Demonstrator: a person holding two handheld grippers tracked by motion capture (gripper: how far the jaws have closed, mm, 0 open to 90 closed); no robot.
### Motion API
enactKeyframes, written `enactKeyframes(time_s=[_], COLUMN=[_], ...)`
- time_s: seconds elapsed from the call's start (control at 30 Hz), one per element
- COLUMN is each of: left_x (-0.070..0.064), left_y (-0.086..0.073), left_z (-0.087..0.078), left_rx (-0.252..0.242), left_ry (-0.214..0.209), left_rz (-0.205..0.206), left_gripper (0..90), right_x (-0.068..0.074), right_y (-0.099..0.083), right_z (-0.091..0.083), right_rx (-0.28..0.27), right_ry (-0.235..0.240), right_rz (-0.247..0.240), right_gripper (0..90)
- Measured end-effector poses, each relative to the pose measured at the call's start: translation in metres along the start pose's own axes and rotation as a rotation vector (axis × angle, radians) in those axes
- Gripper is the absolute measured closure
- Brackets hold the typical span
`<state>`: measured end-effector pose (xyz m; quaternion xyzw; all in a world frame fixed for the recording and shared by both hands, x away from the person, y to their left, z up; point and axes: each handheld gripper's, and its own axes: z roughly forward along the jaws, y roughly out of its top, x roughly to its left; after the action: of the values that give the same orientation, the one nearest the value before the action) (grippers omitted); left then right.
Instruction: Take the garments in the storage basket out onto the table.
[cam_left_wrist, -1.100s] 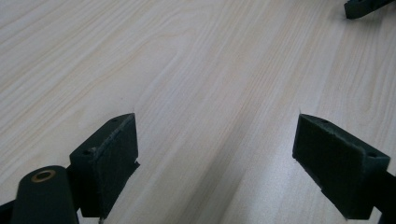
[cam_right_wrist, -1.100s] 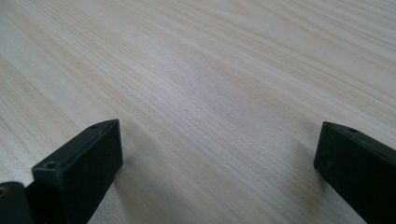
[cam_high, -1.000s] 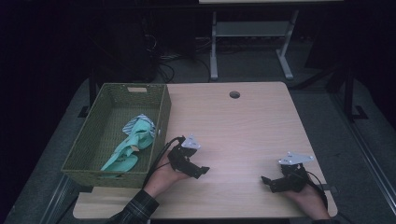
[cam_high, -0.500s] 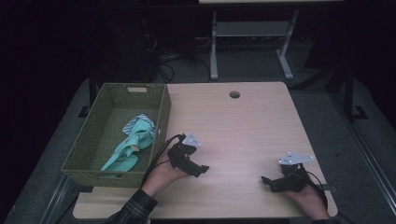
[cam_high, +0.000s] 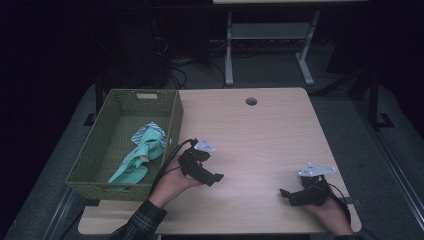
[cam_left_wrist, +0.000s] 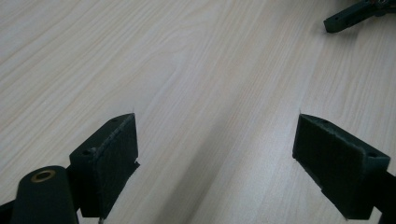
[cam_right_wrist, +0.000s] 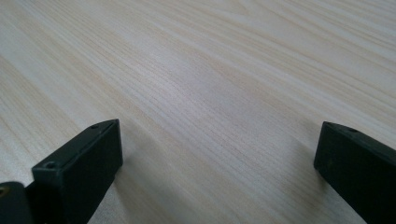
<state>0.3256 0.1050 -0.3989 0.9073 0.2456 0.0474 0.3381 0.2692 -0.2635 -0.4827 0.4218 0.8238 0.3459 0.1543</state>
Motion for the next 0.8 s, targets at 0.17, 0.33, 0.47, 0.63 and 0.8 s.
enactKeyframes(time_s=[0.17, 0.33, 0.47, 0.63, 0.8], left_x=[0.001, 0.003, 0.005, 0.009, 0.013], left_y=[0.004, 0.007, 0.01, 0.012, 0.014], left_z=[-0.005, -0.011, -0.017, -0.024, -0.031], left_rx=[-0.014, -0.039, -0.046, -0.059, -0.061], left_ry=[0.002, 0.007, 0.013, 0.022, 0.02], left_rz=[0.004, -0.005, 0.007, -0.003, -0.005], left_gripper=[13.4, 13.4, 13.3, 13.4, 13.4], right_x=[0.0, 0.0, 0.0, 0.0, 0.0], right_y=[0.0, 0.0, 0.0, 0.0, 0.0], right_z=[0.0, 0.0, 0.0, 0.0, 0.0], right_rx=[0.001, 0.001, 0.0, 0.0, 0.0], right_ry=[0.0, -0.001, -0.001, -0.001, -0.001], right_rz=[-0.002, -0.002, -0.002, -0.002, -0.002], right_gripper=[0.8, 0.8, 0.8, 0.8, 0.8])
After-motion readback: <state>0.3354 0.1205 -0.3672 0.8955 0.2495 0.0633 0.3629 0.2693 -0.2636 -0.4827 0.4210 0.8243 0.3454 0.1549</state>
